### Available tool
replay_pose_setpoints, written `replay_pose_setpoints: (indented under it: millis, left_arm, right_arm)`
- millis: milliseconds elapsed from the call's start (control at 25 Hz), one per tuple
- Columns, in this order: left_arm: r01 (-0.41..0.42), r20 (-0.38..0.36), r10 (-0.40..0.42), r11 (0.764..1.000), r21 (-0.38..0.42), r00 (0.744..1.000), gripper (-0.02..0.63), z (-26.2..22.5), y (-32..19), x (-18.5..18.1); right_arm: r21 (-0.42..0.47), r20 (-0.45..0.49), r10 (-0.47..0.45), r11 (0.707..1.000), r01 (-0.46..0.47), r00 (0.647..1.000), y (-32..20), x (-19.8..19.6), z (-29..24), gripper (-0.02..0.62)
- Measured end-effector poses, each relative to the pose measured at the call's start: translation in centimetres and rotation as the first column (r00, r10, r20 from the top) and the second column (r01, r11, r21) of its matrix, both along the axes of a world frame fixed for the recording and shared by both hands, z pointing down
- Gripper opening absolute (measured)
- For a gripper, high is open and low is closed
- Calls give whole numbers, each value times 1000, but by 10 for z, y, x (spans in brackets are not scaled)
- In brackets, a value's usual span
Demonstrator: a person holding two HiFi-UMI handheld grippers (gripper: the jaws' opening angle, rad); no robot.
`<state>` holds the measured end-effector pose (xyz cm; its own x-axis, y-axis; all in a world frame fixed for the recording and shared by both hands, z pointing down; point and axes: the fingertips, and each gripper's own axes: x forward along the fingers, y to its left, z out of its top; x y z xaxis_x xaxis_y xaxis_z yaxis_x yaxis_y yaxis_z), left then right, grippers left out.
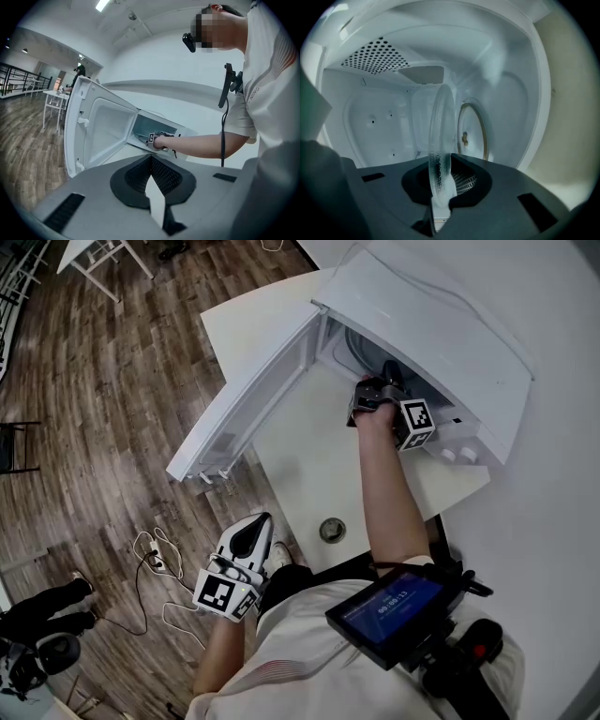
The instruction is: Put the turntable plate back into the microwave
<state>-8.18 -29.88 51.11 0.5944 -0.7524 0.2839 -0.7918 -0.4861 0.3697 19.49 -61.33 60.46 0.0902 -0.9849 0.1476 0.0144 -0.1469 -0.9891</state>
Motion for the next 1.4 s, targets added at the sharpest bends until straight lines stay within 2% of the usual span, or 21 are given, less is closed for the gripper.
replay_pose_setpoints:
  millis: [160,320,400,520,760,1000,1400]
  left_arm:
    - [-1,-4,1,1000,-3,1000,11,-1,2,0]
    - [0,-8,0,1000,-8,1000,11,0,4,0]
    - [1,-11,-1,1000,-8,1000,11,1,5,0]
    - [0,-14,0,1000,-13,1000,11,4,6,3]
    - [-19,-21,18,1000,-18,1000,11,2,11,5]
    - [-18,-31,17,999,-32,999,11,8,14,4]
    - [-27,-37,25,999,-32,999,11,10,14,8]
  right_arm:
    - [-71,43,-56,996,58,998,-7,-10,6,29]
    - [-67,80,-132,988,138,988,-11,-22,3,51]
    - [-61,109,-170,982,178,979,-12,-27,1,114]
    - [-68,144,-195,976,206,970,-9,-33,9,152]
    - [-65,155,-228,968,240,961,-2,-42,9,167]
    - [-69,191,-331,935,349,924,0,-55,11,172]
    - [-104,196,-334,928,358,922,11,-60,22,172]
